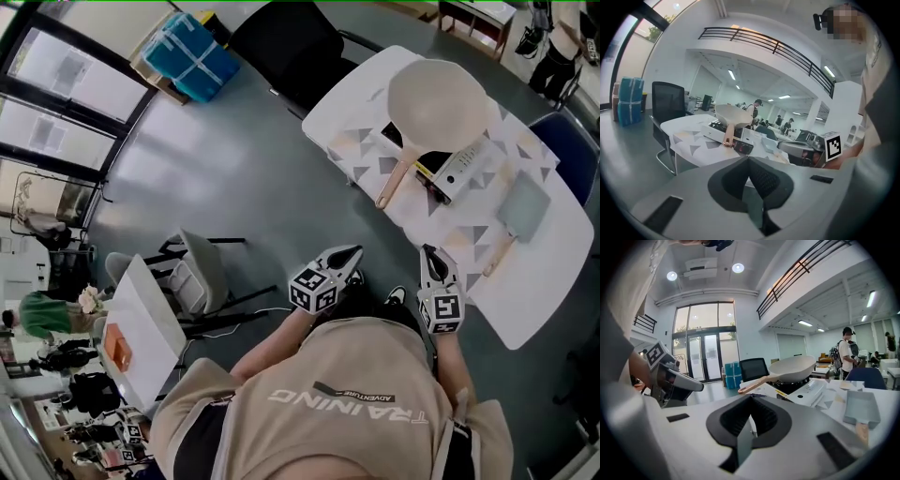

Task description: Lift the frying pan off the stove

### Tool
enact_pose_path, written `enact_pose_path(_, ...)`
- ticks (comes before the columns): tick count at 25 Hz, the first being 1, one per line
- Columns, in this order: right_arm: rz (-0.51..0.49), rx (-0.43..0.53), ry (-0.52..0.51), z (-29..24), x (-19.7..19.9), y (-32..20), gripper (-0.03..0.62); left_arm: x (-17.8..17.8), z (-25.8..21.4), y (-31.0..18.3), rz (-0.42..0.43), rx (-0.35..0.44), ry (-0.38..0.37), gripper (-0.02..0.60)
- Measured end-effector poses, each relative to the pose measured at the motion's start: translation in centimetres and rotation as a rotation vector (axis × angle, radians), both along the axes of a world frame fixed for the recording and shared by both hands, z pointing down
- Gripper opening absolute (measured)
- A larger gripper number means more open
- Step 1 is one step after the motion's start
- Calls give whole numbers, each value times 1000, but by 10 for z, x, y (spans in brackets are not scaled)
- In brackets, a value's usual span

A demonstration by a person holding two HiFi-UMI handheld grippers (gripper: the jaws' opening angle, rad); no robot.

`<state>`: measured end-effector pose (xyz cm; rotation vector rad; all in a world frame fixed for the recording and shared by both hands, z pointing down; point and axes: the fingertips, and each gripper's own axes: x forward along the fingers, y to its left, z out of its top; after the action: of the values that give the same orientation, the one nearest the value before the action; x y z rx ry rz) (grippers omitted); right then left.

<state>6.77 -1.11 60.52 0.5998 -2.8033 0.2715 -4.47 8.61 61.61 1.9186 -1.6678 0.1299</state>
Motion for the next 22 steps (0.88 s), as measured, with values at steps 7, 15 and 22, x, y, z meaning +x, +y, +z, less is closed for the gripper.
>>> enact_pose_path(7, 52, 1, 33, -5, -30, -9, -3, -39, 6, -36, 77, 9, 18, 2)
enact_pose_path(15, 179, 47, 49, -30, -88, -40, -3, -83, -13, -106, 264, 52, -15, 2)
enact_pose_path(22, 320, 1, 18, -29, -117, -55, -3, -104, -11, -134, 412, 51, -22, 2)
